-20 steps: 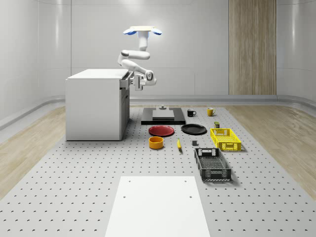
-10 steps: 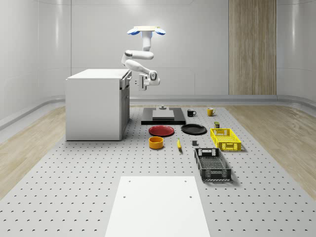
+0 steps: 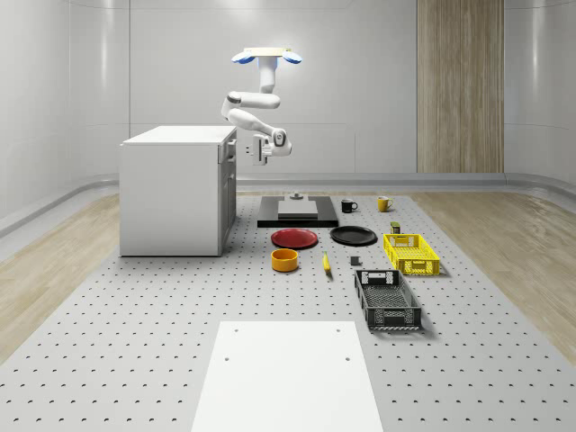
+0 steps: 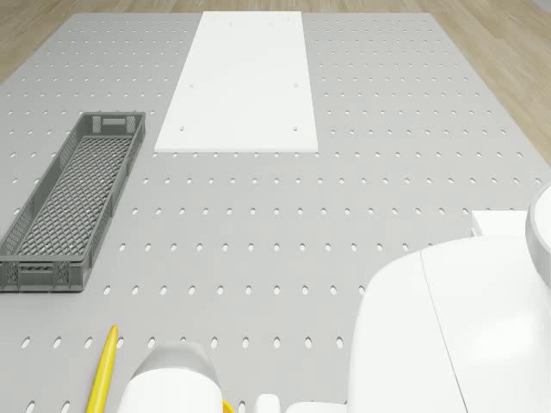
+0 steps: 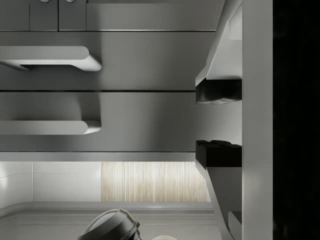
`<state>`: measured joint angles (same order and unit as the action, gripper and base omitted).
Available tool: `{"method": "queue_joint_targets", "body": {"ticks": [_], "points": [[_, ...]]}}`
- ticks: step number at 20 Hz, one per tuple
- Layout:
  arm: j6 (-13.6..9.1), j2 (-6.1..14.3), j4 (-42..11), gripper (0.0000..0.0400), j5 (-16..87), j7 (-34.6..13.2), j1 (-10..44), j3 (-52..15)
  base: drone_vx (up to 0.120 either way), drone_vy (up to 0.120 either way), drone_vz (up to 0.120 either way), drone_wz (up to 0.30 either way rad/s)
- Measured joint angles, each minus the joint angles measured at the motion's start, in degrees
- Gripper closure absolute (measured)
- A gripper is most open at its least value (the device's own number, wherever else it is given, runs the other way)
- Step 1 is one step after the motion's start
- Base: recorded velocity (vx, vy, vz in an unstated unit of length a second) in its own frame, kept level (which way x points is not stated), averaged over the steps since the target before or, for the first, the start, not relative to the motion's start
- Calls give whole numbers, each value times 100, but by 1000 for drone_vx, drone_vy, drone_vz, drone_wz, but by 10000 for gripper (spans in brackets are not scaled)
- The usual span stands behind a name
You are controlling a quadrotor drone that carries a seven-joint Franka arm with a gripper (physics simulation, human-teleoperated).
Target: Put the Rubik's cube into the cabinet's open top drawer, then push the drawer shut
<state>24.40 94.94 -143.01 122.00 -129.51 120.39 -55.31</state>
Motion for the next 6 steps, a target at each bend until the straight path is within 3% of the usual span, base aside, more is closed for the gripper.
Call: {"method": "queue_joint_targets", "body": {"ticks": [6], "points": [[-11, -12, -3, 295, 19, 12, -9, -1, 0, 0, 0, 0]]}}
